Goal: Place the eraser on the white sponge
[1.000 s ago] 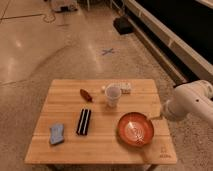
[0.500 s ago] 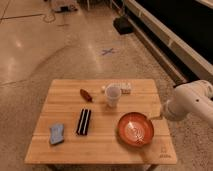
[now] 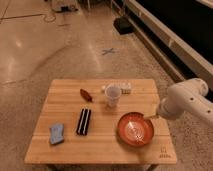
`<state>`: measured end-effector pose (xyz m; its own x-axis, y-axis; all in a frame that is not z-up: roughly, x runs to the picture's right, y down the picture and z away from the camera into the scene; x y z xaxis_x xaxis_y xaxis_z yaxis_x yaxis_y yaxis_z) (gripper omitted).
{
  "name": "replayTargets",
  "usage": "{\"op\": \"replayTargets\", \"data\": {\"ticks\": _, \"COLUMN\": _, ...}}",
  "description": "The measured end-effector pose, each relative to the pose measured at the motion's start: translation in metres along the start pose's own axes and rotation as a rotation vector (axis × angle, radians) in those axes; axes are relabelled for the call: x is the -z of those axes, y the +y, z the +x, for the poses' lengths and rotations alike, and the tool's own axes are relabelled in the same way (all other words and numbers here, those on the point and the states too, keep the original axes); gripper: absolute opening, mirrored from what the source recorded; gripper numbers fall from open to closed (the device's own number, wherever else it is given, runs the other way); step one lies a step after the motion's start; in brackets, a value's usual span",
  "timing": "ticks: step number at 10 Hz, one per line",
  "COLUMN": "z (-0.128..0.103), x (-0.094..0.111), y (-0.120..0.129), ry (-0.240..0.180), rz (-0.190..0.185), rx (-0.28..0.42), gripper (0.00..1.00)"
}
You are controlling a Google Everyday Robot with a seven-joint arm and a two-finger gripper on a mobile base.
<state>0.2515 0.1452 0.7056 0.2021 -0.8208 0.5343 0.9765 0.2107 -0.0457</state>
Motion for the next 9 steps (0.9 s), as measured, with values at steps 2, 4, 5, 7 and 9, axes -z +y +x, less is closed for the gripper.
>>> {"op": "replayTargets", "data": {"ticks": 2, "z": 0.002, "x": 0.0, "y": -0.004, "ry": 0.002, "rz": -0.006, "rx": 0.014, "gripper": 0.8}}
{"op": "replayTargets", "data": {"ticks": 4, "z": 0.004, "x": 0.0, "y": -0.023, "ry": 0.001, "rz": -0.01, "rx": 0.059, "gripper": 0.8}}
{"op": "replayTargets", "data": {"ticks": 5, "z": 0.005, "x": -0.001, "y": -0.036, "ry": 0.003, "rz": -0.014, "rx": 0.073, "gripper": 0.8}}
{"op": "replayTargets", "data": {"ticks": 7, "z": 0.009, "x": -0.001, "y": -0.054, "ry": 0.007, "rz": -0.019, "rx": 0.104, "gripper": 0.8}}
{"op": "replayTargets", "data": {"ticks": 9, "z": 0.011, "x": -0.001, "y": -0.062, "ry": 0.011, "rz": -0.032, "rx": 0.137, "gripper": 0.8}}
